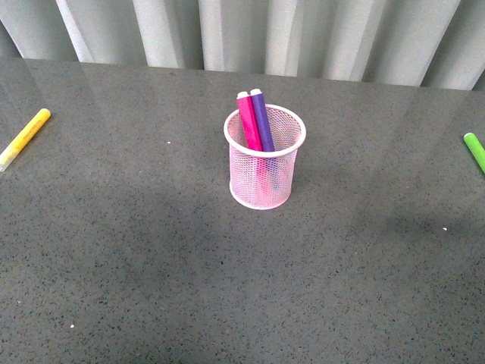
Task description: Insert purple and pink pens into pink cup
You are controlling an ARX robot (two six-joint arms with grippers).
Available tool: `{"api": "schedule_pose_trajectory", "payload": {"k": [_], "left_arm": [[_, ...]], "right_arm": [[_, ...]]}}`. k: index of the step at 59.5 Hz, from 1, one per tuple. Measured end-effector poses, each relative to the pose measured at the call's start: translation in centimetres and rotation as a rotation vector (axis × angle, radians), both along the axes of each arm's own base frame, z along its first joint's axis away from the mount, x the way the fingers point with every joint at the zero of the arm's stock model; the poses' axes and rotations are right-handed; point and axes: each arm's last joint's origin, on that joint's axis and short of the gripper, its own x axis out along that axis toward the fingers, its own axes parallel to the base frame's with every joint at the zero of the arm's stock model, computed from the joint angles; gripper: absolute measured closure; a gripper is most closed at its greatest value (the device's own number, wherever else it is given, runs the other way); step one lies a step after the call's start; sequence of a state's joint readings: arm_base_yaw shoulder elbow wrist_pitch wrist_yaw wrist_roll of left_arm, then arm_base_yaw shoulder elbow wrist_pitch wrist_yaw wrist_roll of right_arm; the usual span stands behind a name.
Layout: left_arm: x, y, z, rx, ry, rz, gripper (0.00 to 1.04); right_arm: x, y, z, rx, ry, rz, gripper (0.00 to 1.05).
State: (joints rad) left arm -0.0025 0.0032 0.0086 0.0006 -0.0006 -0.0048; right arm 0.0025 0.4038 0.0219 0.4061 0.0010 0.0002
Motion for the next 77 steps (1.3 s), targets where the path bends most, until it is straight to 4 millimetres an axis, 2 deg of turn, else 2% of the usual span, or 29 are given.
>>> {"api": "schedule_pose_trajectory", "payload": {"k": [41, 50, 66, 77], "left_arm": [[0.0, 0.0, 0.0, 0.0, 0.0, 0.0, 0.07], [0.0, 0.0, 0.0, 0.0, 0.0, 0.001, 0.07], [0.0, 0.0, 0.0, 0.0, -0.001, 0.0, 0.07], [0.0, 0.0, 0.0, 0.0, -0.001, 0.0, 0.07]], "right_arm": [[-1.6, 0.0, 0.0, 0.0, -0.001, 0.0, 1.02], [-2.6, 0.0, -0.3, 0.0, 0.008, 0.0, 1.02], [-2.7, 0.0, -0.3, 0.0, 0.005, 0.0, 1.01], [-2.7, 0.0, -0.3, 0.0, 0.006, 0.0, 0.7]]}}
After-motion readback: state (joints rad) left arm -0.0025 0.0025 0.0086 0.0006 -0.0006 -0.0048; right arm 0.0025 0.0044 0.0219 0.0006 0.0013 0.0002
